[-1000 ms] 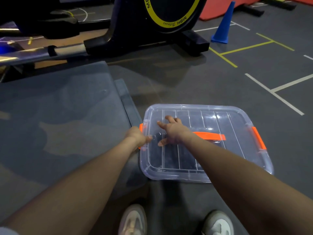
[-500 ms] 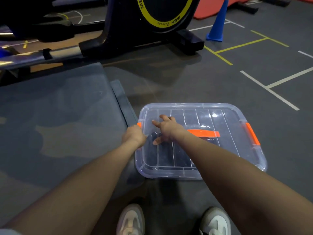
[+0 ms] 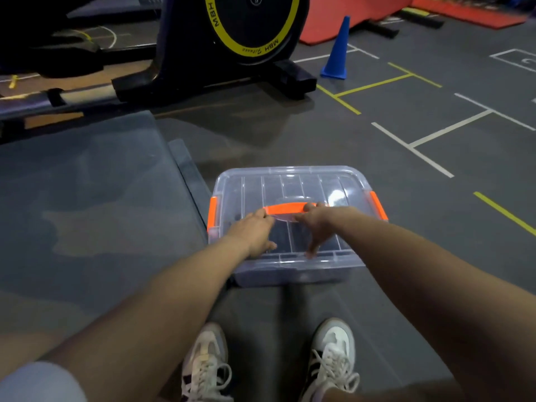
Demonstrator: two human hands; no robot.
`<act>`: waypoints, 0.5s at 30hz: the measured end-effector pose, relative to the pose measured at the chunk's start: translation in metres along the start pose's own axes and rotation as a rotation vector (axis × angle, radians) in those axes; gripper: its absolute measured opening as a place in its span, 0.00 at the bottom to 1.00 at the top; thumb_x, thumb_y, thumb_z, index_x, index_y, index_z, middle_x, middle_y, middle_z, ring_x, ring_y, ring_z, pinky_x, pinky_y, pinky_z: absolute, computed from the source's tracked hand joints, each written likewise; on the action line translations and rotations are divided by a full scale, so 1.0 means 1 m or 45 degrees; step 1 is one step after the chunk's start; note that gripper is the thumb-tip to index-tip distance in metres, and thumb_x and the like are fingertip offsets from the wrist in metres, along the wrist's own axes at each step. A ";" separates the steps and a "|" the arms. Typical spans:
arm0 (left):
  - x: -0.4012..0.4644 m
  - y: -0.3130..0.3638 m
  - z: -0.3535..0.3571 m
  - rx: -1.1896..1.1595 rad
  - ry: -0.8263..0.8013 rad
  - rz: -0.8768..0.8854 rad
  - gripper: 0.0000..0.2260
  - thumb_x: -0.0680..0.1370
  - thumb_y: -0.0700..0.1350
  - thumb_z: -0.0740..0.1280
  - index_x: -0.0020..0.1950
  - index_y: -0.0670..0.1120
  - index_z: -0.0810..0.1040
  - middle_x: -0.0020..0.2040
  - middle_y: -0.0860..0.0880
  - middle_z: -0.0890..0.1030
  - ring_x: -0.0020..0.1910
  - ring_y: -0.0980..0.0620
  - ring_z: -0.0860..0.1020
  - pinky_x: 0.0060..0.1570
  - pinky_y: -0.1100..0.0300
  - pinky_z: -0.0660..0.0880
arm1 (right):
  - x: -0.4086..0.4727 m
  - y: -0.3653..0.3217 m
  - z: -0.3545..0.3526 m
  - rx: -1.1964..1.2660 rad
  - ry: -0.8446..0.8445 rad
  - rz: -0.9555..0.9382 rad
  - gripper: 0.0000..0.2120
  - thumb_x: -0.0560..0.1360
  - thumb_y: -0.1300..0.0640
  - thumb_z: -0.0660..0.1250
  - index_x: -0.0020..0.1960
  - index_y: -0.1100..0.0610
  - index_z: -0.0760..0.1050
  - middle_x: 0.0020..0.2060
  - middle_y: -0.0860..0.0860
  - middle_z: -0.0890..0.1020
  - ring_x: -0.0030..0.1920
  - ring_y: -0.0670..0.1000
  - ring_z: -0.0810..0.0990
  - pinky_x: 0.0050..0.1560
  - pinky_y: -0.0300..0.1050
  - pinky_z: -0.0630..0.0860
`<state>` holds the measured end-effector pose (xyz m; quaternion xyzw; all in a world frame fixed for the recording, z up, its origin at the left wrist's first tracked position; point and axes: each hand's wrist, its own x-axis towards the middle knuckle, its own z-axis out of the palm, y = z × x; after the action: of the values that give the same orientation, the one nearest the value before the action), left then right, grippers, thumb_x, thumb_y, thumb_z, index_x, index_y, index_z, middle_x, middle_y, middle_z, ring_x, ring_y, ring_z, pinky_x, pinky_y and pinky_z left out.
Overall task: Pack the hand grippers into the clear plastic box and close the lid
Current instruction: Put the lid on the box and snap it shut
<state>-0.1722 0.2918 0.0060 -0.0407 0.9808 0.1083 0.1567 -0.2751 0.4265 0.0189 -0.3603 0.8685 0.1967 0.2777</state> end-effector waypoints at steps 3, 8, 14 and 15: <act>-0.003 0.012 0.014 0.080 -0.153 0.009 0.36 0.71 0.55 0.71 0.73 0.45 0.60 0.75 0.42 0.57 0.74 0.41 0.58 0.70 0.45 0.64 | -0.017 -0.002 0.030 -0.089 -0.067 0.006 0.62 0.59 0.40 0.77 0.78 0.52 0.40 0.77 0.56 0.45 0.77 0.62 0.49 0.73 0.61 0.59; 0.000 0.009 0.033 0.191 -0.311 -0.103 0.41 0.73 0.48 0.70 0.77 0.48 0.47 0.78 0.43 0.42 0.76 0.37 0.47 0.73 0.40 0.56 | -0.024 -0.007 0.060 -0.136 0.082 -0.030 0.53 0.71 0.56 0.72 0.76 0.61 0.33 0.75 0.65 0.38 0.76 0.66 0.42 0.75 0.60 0.55; 0.011 0.006 0.029 0.140 -0.316 -0.087 0.35 0.78 0.47 0.63 0.77 0.48 0.43 0.78 0.43 0.41 0.76 0.37 0.46 0.75 0.44 0.53 | -0.015 0.005 0.054 -0.072 0.150 -0.066 0.43 0.75 0.68 0.64 0.77 0.60 0.35 0.76 0.62 0.39 0.77 0.65 0.43 0.75 0.59 0.57; 0.015 0.007 0.027 0.135 -0.303 -0.088 0.34 0.79 0.47 0.62 0.77 0.47 0.43 0.78 0.42 0.41 0.76 0.36 0.46 0.75 0.45 0.53 | -0.011 0.010 0.050 -0.057 0.160 -0.065 0.41 0.76 0.70 0.60 0.77 0.59 0.36 0.77 0.60 0.39 0.77 0.63 0.44 0.74 0.59 0.58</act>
<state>-0.1793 0.3035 -0.0228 -0.0531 0.9576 0.0549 0.2776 -0.2589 0.4660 -0.0113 -0.4000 0.8702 0.1859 0.2196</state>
